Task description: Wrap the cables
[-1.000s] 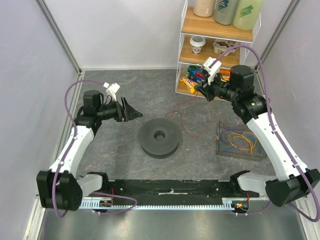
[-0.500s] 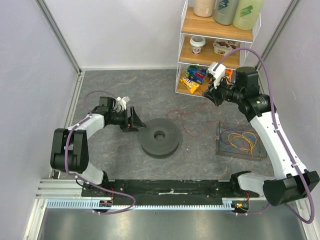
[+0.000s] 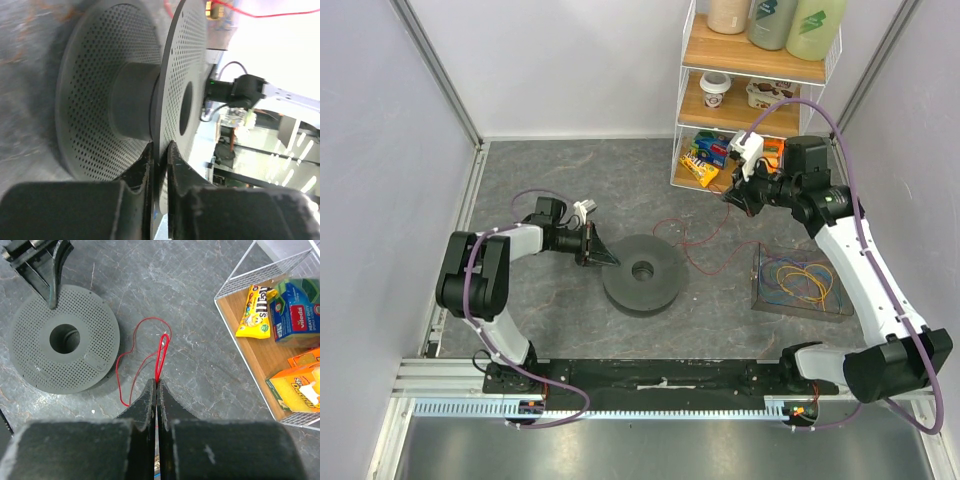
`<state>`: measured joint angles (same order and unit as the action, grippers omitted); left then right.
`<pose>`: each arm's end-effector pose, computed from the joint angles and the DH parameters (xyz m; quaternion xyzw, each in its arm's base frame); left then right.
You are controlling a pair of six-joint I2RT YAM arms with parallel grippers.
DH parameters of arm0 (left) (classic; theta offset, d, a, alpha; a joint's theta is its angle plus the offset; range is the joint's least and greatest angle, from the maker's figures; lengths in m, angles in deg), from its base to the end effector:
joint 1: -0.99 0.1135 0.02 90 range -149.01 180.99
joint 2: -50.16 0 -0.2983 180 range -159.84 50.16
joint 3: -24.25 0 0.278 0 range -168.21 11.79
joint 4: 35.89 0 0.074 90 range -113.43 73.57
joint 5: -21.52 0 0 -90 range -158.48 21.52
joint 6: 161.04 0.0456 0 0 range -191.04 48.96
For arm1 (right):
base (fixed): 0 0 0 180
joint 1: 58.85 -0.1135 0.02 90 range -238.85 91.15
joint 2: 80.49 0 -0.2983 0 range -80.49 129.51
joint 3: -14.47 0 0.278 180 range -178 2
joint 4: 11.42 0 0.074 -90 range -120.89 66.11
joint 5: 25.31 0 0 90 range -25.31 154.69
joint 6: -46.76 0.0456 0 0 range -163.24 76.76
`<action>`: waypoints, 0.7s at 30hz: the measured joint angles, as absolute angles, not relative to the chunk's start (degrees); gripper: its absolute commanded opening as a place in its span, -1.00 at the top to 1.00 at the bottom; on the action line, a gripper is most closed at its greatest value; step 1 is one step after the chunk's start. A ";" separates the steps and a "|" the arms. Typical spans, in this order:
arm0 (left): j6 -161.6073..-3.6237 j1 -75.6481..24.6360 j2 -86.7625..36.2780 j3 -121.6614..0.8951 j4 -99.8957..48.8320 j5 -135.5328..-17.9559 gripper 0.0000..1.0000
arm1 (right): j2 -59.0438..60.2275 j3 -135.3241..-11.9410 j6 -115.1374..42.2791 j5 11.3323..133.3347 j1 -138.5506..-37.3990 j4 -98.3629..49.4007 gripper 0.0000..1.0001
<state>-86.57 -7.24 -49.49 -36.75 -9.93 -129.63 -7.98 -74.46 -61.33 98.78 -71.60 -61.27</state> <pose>0.3192 -0.0865 0.1472 0.0581 0.8453 -0.5246 0.0830 0.2775 0.0890 0.4150 -0.3578 0.7747 0.2367 0.4646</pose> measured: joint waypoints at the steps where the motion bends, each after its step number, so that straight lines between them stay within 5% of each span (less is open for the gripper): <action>1: -86.94 -7.28 -49.38 -37.08 -10.26 -131.44 0.97 | -7.87 -74.31 -61.37 98.95 -71.47 -61.32 1.00; 8: -82.85 -7.69 -41.10 -39.79 -4.75 -134.52 0.96 | -7.78 -74.27 -61.48 102.19 -69.83 -61.93 1.00; 21: -40.14 -21.73 -15.13 -46.50 15.53 -115.14 0.97 | -8.96 -75.19 -66.75 110.25 -70.22 -66.67 1.00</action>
